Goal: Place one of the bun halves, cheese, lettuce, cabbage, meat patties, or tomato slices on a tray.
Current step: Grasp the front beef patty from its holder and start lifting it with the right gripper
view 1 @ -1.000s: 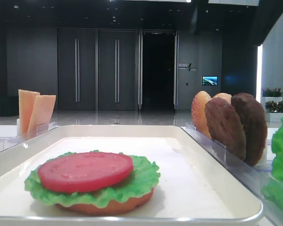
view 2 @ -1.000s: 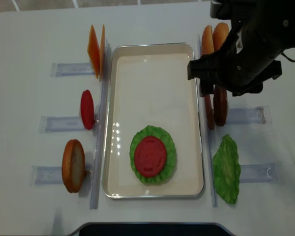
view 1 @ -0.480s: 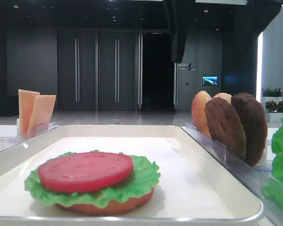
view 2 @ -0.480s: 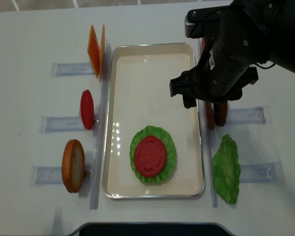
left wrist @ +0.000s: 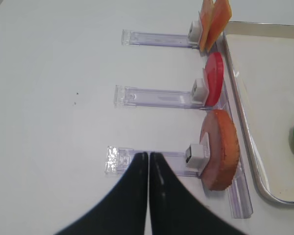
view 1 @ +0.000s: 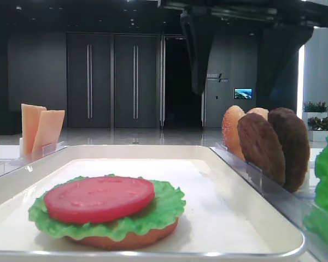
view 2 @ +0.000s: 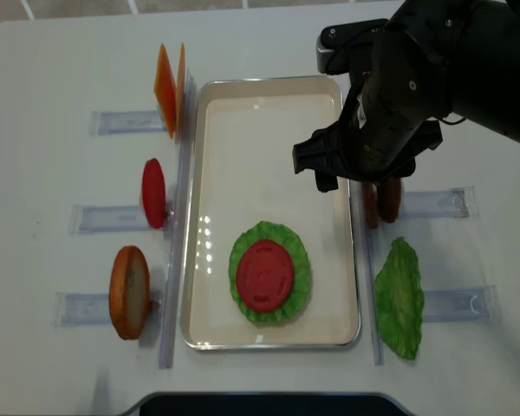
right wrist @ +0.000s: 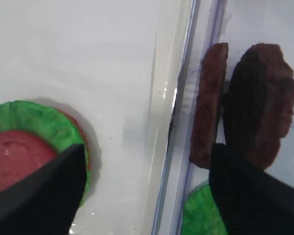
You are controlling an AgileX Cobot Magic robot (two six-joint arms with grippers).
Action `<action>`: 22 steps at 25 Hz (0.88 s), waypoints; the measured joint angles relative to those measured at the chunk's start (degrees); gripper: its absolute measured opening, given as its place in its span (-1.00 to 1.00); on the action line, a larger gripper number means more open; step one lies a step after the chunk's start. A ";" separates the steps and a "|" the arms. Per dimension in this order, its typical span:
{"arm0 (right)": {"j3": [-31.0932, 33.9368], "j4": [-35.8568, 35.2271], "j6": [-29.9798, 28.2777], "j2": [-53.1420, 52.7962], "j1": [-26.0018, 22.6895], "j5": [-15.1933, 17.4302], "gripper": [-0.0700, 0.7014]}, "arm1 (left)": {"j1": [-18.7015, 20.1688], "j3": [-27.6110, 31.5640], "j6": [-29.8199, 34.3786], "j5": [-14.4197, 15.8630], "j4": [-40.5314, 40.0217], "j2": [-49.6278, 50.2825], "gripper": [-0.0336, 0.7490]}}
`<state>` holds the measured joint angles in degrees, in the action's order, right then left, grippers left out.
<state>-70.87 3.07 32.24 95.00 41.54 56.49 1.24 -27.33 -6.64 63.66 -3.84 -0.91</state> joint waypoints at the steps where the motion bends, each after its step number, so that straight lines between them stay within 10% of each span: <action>1: 0.00 0.07 0.00 0.31 0.00 0.00 0.55 | 0.00 0.00 0.00 0.00 0.00 0.00 -0.91; 22: 0.00 3.48 -0.11 5.70 -1.80 0.30 0.55 | 0.00 0.00 0.00 0.00 0.00 0.00 -0.91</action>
<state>-70.87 6.55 32.13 100.70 39.74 56.79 1.24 -27.33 -6.64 63.66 -3.84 -0.91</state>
